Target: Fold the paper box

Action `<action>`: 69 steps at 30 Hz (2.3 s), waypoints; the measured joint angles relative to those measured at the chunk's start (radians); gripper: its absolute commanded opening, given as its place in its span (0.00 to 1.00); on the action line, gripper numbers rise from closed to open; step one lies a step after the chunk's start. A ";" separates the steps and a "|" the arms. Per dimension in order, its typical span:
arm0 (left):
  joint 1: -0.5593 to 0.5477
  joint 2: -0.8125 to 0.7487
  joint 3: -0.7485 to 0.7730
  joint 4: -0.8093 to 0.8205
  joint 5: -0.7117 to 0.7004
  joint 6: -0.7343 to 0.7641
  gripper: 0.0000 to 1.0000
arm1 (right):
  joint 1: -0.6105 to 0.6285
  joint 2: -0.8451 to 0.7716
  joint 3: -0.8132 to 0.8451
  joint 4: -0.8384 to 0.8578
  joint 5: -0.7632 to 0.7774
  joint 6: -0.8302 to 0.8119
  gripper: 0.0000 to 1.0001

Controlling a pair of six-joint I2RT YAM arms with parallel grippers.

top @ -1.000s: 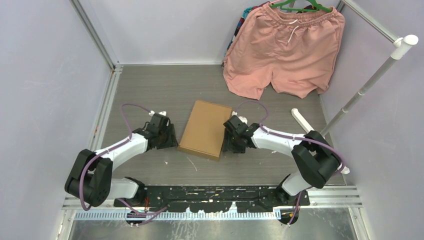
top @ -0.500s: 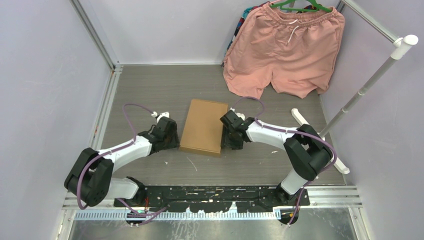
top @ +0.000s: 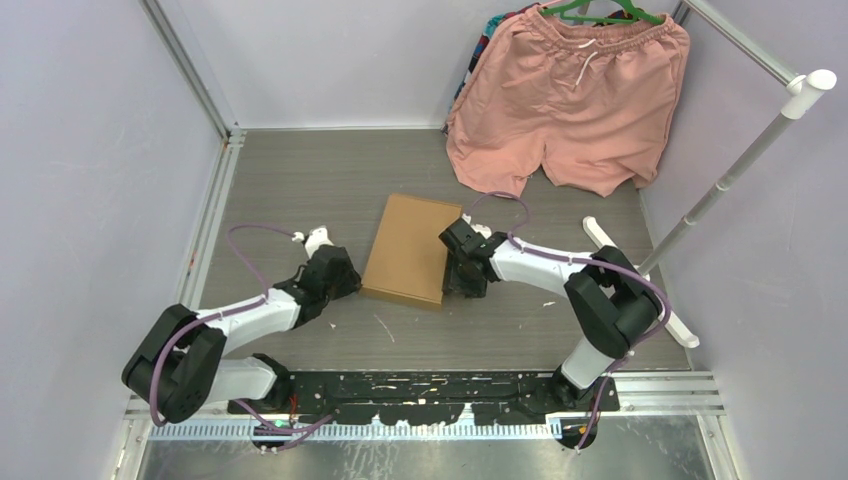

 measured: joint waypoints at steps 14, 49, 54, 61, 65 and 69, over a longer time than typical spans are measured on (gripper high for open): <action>0.017 0.003 -0.121 0.316 0.159 -0.173 0.48 | -0.115 -0.029 -0.028 0.000 -0.079 -0.110 0.59; -0.018 -0.127 -0.236 0.330 0.251 -0.374 0.51 | -0.212 -0.027 -0.030 -0.009 -0.199 -0.161 0.60; -0.079 -0.276 -0.219 0.088 0.335 -0.296 0.52 | -0.269 -0.030 -0.031 0.017 -0.200 -0.174 0.60; -0.111 -0.451 -0.192 -0.113 0.401 -0.254 0.24 | -0.280 -0.030 -0.032 0.059 -0.256 -0.179 0.60; -0.111 -0.430 -0.190 -0.121 0.415 -0.245 0.05 | -0.280 -0.030 -0.032 0.066 -0.271 -0.180 0.60; -0.112 -0.394 -0.195 -0.104 0.434 -0.253 0.01 | -0.280 -0.029 -0.032 0.068 -0.280 -0.181 0.59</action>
